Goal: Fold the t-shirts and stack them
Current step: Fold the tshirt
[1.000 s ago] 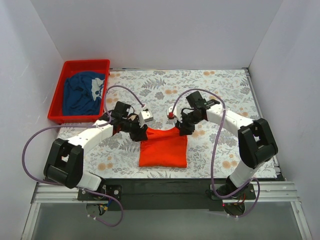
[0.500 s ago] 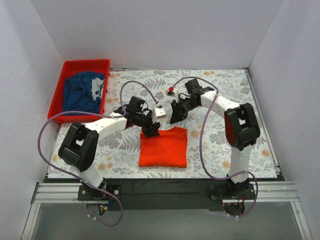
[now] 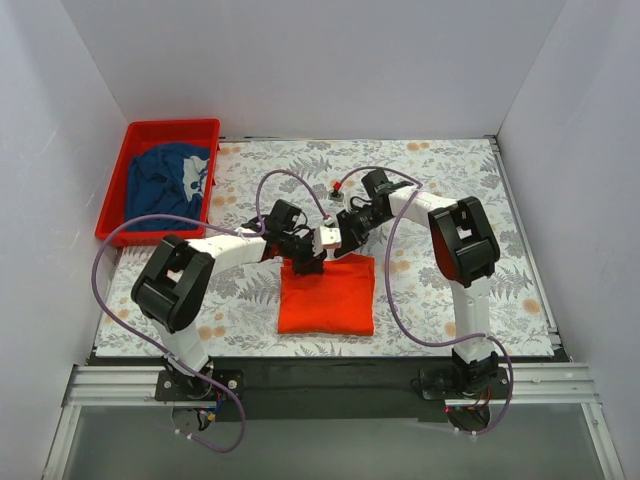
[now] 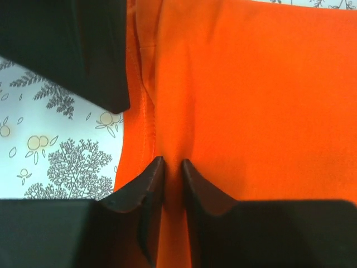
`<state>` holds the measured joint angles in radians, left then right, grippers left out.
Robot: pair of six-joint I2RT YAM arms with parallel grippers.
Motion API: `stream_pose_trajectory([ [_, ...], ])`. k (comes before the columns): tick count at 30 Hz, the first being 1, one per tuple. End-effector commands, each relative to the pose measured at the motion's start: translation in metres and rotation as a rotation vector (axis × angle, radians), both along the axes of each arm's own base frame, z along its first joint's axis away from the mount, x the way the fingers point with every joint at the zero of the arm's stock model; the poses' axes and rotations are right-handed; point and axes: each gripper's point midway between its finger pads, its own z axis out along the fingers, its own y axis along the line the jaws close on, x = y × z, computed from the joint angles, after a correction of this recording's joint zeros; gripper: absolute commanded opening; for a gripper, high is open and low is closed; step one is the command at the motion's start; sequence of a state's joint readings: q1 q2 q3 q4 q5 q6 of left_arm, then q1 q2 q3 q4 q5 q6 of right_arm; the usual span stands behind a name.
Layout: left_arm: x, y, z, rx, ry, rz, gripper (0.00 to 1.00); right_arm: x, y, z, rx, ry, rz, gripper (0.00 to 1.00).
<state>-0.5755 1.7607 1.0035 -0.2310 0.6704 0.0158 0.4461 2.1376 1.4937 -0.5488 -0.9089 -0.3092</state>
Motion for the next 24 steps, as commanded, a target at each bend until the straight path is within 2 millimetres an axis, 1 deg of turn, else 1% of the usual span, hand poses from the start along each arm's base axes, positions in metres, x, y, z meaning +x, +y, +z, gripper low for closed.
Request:
stream_pose_trajectory([
  [1, 0.000, -0.012, 0.025, -0.061, -0.091, -0.077, 0.17, 0.002, 0.016, 0.010, 0.078, -0.021, 0.053, 0.18],
  [2, -0.001, -0.012, 0.027, -0.065, -0.111, -0.093, 0.13, 0.001, 0.016, 0.009, 0.087, -0.035, 0.069, 0.18],
  [3, -0.002, -0.014, 0.033, -0.073, -0.137, -0.109, 0.12, 0.000, 0.020, 0.009, 0.095, -0.044, 0.085, 0.18],
  [4, -0.004, -0.014, 0.034, -0.074, -0.153, -0.123, 0.10, -0.001, 0.020, 0.005, 0.094, -0.040, 0.093, 0.18],
  [5, -0.007, -0.013, 0.033, -0.069, -0.187, -0.141, 0.01, -0.002, 0.022, 0.004, 0.096, -0.041, 0.104, 0.18],
  [6, -0.010, -0.015, 0.038, -0.076, -0.217, -0.156, 0.00, -0.001, 0.026, 0.004, 0.104, -0.058, 0.122, 0.18],
  [7, -0.013, -0.015, 0.039, -0.078, -0.237, -0.164, 0.00, -0.004, 0.026, -0.003, 0.103, -0.035, 0.131, 0.18],
  [9, -0.016, -0.014, 0.035, -0.077, -0.286, -0.183, 0.00, -0.005, 0.028, -0.009, 0.109, -0.026, 0.145, 0.17],
  [13, -0.014, -0.013, 0.040, -0.090, -0.373, -0.190, 0.00, -0.015, 0.029, -0.027, 0.108, 0.035, 0.167, 0.16],
  [14, -0.010, -0.015, 0.045, -0.104, -0.408, -0.188, 0.00, -0.017, 0.029, -0.029, 0.110, 0.044, 0.169, 0.16],
  [15, -0.010, -0.013, 0.042, -0.106, -0.428, -0.185, 0.00, -0.019, 0.029, -0.030, 0.113, 0.052, 0.174, 0.16],
  [17, -0.004, -0.016, 0.053, -0.137, -0.507, -0.188, 0.00, -0.026, 0.029, -0.035, 0.120, 0.079, 0.183, 0.16],
  [19, -0.003, -0.015, 0.053, -0.146, -0.548, -0.182, 0.00, -0.030, 0.028, -0.038, 0.129, 0.111, 0.186, 0.16],
  [20, 0.001, -0.017, 0.060, -0.166, -0.587, -0.180, 0.00, -0.031, 0.028, -0.039, 0.132, 0.114, 0.191, 0.16],
  [22, 0.003, -0.018, 0.061, -0.172, -0.625, -0.189, 0.00, -0.035, 0.028, -0.040, 0.139, 0.140, 0.196, 0.16],
  [23, 0.008, -0.021, 0.069, -0.198, -0.669, -0.181, 0.00, -0.035, 0.027, -0.040, 0.144, 0.138, 0.200, 0.16],
  [24, 0.009, -0.022, 0.073, -0.212, -0.692, -0.176, 0.00, -0.036, 0.028, -0.039, 0.150, 0.147, 0.200, 0.16],
])
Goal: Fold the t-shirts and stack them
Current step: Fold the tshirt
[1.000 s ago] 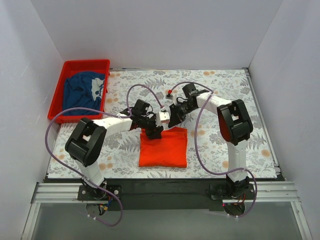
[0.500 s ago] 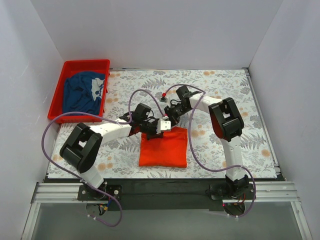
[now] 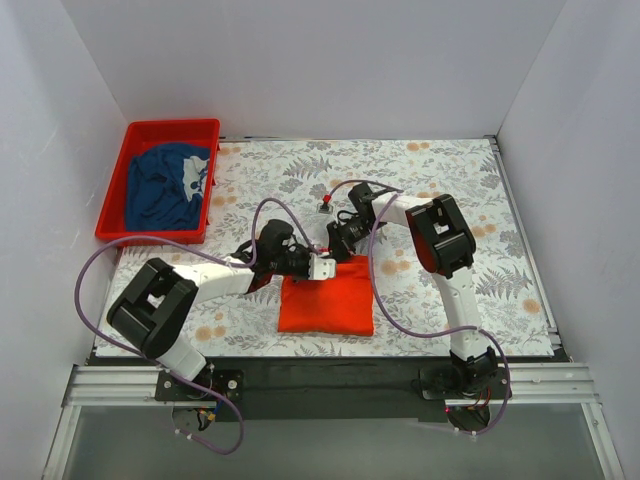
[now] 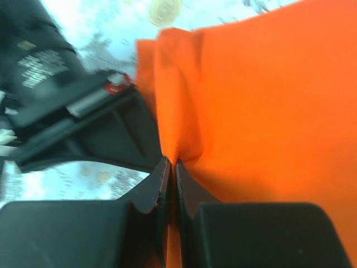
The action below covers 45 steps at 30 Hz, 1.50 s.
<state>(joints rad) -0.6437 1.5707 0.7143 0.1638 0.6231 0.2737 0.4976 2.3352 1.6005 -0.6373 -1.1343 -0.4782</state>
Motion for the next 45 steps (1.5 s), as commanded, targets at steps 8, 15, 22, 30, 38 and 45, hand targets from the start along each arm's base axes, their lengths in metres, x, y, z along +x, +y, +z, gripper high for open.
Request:
stream_pose_trajectory([
  [8, 0.035, -0.020, 0.064, -0.214, -0.330, 0.014, 0.00, -0.011, -0.003, -0.016, -0.010, 0.053, 0.034, 0.16],
  [15, 0.046, -0.015, 0.059, -0.219, -0.353, 0.043, 0.00, -0.012, -0.004, -0.017, -0.010, 0.063, 0.039, 0.16],
  [22, 0.046, -0.005, 0.042, -0.148, -0.347, 0.061, 0.05, 0.005, -0.002, -0.011, -0.033, 0.012, 0.028, 0.18],
  [30, 0.038, 0.009, 0.072, -0.126, -0.252, 0.139, 0.41, 0.026, 0.006, 0.017, -0.075, -0.133, 0.019, 0.27],
  [38, -0.002, 0.037, 0.090, -0.108, 0.148, 0.314, 0.49, 0.066, 0.005, 0.059, -0.172, -0.409, -0.028, 0.51],
  [45, -0.005, 0.068, 0.078, -0.109, 0.654, 0.485, 0.50, 0.123, -0.024, 0.123, -0.210, -0.644, -0.153, 0.83],
])
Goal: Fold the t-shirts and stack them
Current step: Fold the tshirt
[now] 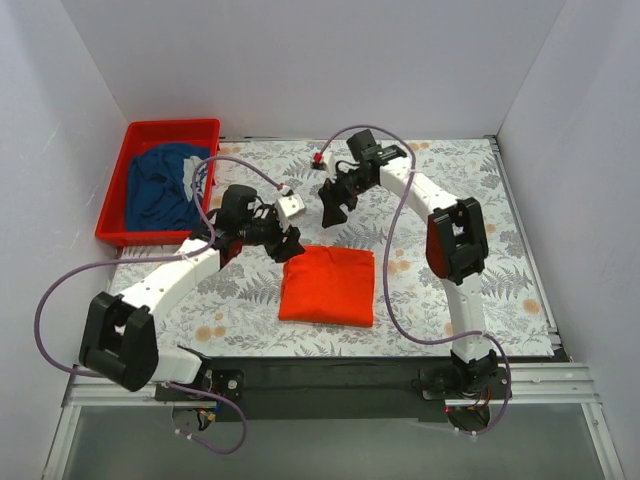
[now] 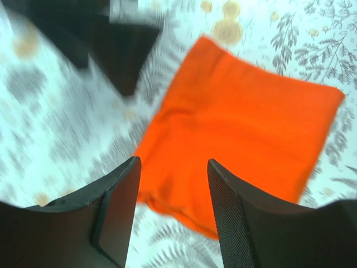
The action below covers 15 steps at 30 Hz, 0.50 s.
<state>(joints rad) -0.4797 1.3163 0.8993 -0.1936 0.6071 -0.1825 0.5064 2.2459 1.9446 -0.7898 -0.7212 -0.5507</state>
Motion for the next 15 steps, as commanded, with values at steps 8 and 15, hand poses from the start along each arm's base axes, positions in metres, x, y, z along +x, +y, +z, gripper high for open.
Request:
stream_pose_trajectory([
  [8, 0.036, 0.023, -0.033, 0.033, 0.492, 0.192, 0.56, -0.003, -0.079, 0.037, -0.062, -0.071, -0.086, 0.83],
  [15, 0.072, 0.027, -0.078, 0.136, 0.620, 0.276, 0.57, -0.032, -0.103, -0.007, -0.174, 0.007, -0.082, 0.71],
])
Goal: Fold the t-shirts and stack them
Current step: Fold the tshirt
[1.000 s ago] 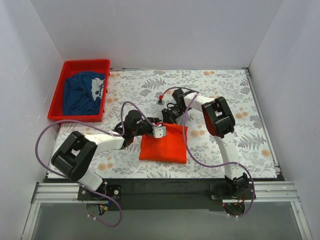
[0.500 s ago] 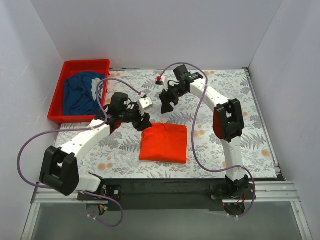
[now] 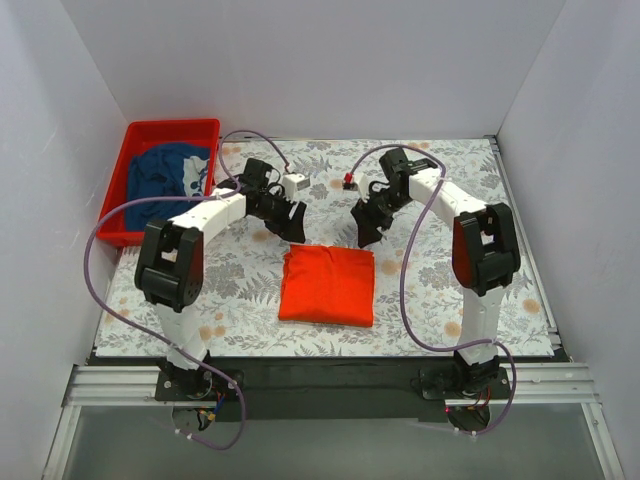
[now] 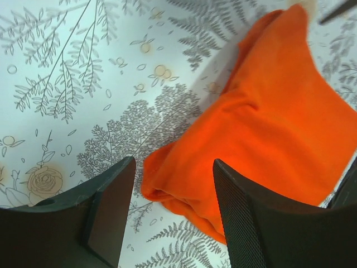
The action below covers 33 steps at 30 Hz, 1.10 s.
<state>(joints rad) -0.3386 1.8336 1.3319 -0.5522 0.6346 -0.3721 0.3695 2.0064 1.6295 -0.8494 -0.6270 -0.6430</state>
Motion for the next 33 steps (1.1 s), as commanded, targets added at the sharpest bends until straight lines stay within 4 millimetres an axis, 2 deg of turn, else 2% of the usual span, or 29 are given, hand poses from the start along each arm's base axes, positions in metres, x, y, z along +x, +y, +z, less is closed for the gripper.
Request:
stream_pose_trajectory([
  [1, 0.002, 0.008, -0.013, 0.060, 0.110, 0.044, 0.57, -0.007, -0.007, -0.011, -0.053, 0.004, 0.022, 0.71],
  [3, 0.008, 0.008, -0.015, 0.073, 0.123, 0.044, 0.57, -0.009, -0.010, -0.022, -0.072, 0.024, 0.023, 0.70],
  [8, 0.000, 0.008, -0.023, 0.079, 0.157, 0.011, 0.56, -0.017, -0.010, -0.029, -0.065, 0.061, 0.031, 0.68],
  [10, -0.005, 0.009, -0.024, 0.076, 0.168, 0.007, 0.51, -0.020, -0.009, -0.029, -0.055, 0.069, 0.035, 0.63],
  [12, -0.010, 0.009, -0.021, 0.068, 0.173, -0.005, 0.50, -0.024, -0.010, -0.031, -0.058, 0.084, 0.036, 0.56],
  [16, -0.019, 0.009, -0.018, 0.045, 0.218, 0.000, 0.49, -0.030, -0.011, -0.033, -0.057, 0.104, 0.045, 0.53],
  [20, -0.018, 0.010, -0.020, 0.047, 0.217, 0.011, 0.38, -0.031, -0.011, -0.036, -0.059, 0.121, 0.049, 0.43],
  [22, -0.017, 0.011, -0.020, 0.050, 0.219, 0.014, 0.26, -0.030, -0.012, -0.036, -0.069, 0.115, 0.052, 0.34],
  [23, -0.014, 0.012, -0.018, 0.049, 0.213, 0.020, 0.20, -0.030, -0.013, -0.038, -0.078, 0.121, 0.052, 0.26],
  [24, -0.013, 0.013, -0.017, 0.048, 0.212, 0.023, 0.16, -0.028, -0.015, -0.039, -0.087, 0.115, 0.050, 0.12],
  [25, -0.012, 0.014, -0.016, 0.047, 0.211, 0.028, 0.10, -0.027, -0.015, -0.039, -0.090, 0.110, 0.051, 0.02],
  [28, -0.008, 0.021, -0.007, 0.040, 0.194, 0.051, 0.00, -0.026, -0.016, -0.032, -0.091, 0.099, 0.050, 0.01],
  [33, -0.010, 0.035, 0.003, 0.034, 0.165, 0.077, 0.00, -0.016, -0.013, -0.002, -0.065, 0.018, 0.038, 0.01],
])
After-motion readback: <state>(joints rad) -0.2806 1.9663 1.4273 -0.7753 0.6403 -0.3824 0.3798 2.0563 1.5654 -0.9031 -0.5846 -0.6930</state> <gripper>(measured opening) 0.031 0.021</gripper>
